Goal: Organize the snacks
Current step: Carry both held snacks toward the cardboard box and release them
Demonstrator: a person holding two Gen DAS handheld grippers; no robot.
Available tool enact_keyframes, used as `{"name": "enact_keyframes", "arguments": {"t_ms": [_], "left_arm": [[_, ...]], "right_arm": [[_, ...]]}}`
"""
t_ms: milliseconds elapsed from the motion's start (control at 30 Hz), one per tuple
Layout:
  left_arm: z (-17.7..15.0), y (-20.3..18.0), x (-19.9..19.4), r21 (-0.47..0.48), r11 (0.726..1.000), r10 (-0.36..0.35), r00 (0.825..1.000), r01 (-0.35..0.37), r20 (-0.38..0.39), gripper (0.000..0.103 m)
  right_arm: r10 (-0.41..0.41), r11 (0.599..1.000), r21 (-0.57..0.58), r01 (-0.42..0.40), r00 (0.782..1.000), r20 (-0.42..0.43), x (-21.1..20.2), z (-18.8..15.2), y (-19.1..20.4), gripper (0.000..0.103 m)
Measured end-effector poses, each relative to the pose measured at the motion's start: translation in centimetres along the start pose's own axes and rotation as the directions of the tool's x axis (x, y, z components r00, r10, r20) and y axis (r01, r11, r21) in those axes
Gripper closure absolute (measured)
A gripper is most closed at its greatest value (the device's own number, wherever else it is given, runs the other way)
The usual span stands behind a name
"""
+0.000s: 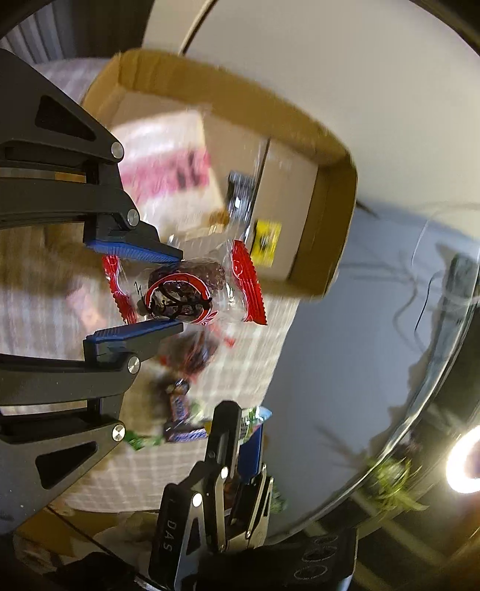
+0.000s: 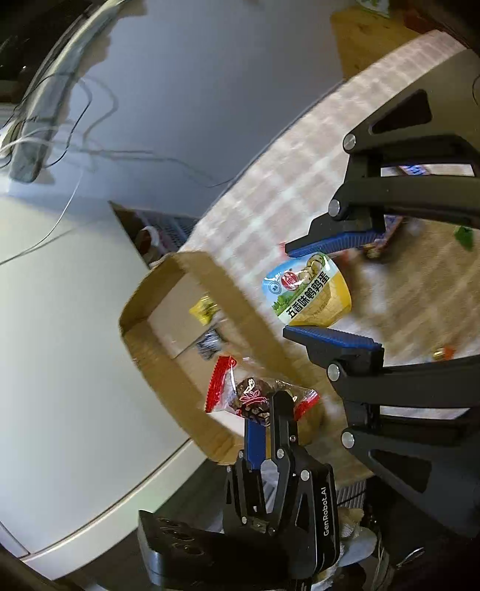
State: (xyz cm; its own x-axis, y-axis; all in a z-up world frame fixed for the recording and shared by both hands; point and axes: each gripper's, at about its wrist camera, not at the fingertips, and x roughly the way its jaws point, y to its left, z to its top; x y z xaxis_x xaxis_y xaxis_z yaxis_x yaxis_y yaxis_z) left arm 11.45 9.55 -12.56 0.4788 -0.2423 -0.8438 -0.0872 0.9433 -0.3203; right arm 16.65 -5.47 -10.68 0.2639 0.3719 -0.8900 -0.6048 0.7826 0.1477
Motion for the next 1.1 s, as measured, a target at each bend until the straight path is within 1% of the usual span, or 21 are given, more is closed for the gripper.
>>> {"name": "enact_keyframes", "arguments": {"t_ms": [167, 433, 633, 800, 867, 900, 933, 1000, 1033, 1067, 1100], "left_arm": [[1.0, 2.6, 0.0, -0.033, 0.999, 0.035, 0.999, -0.034, 0.018, 0.074], [3.3, 4.4, 1.4, -0.054, 0.996, 0.075, 0.997, -0.074, 0.021, 0.074], [4.0, 5.0, 2.4, -0.039, 0.995, 0.097, 0.995, -0.097, 0.004, 0.073], [4.0, 5.5, 2.6, -0.047, 0.992, 0.113, 0.994, -0.113, -0.002, 0.073], [4.1, 5.6, 2.5, -0.050, 0.992, 0.117, 0.993, -0.117, 0.001, 0.073], [4.1, 5.7, 2.4, -0.048, 0.991, 0.123, 0.992, -0.122, 0.004, 0.068], [4.1, 5.7, 2.3, -0.047, 0.991, 0.129, 0.992, -0.128, 0.008, 0.057], [4.2, 5.6, 1.9, -0.051, 0.991, 0.121, 0.993, -0.120, 0.019, 0.048], [4.2, 5.5, 1.7, -0.050, 0.992, 0.114, 0.993, -0.113, 0.021, 0.046], [4.1, 5.4, 1.6, -0.047, 0.993, 0.109, 0.994, -0.108, 0.022, 0.044], [4.1, 5.3, 1.5, -0.046, 0.993, 0.108, 0.994, -0.107, 0.022, 0.039]], "right_arm": [[0.016, 1.000, -0.008, -0.016, 1.000, 0.011, 1.8, 3.1, 0.7, 0.064], [0.030, 1.000, 0.001, -0.030, 0.999, 0.013, 5.6, 7.6, 1.3, 0.064], [0.032, 0.999, -0.007, -0.032, 0.999, -0.013, 8.1, 9.0, 1.5, 0.064], [0.044, 0.999, 0.002, -0.044, 0.999, -0.021, 9.1, 9.3, 1.3, 0.063], [0.047, 0.999, 0.004, -0.047, 0.999, -0.024, 9.4, 9.4, 1.2, 0.061], [0.048, 0.999, 0.003, -0.048, 0.999, -0.023, 9.4, 9.4, 1.2, 0.060], [0.048, 0.999, 0.002, -0.048, 0.999, -0.018, 9.3, 9.4, 1.3, 0.060], [0.040, 0.999, 0.002, -0.040, 0.999, -0.012, 9.0, 9.5, 1.3, 0.052], [0.036, 0.999, 0.004, -0.036, 0.999, -0.006, 8.8, 9.4, 1.3, 0.042], [0.033, 0.999, 0.006, -0.033, 0.999, 0.002, 8.6, 9.4, 1.3, 0.034], [0.031, 0.999, 0.009, -0.031, 0.999, 0.010, 8.3, 9.4, 1.2, 0.032]]}}
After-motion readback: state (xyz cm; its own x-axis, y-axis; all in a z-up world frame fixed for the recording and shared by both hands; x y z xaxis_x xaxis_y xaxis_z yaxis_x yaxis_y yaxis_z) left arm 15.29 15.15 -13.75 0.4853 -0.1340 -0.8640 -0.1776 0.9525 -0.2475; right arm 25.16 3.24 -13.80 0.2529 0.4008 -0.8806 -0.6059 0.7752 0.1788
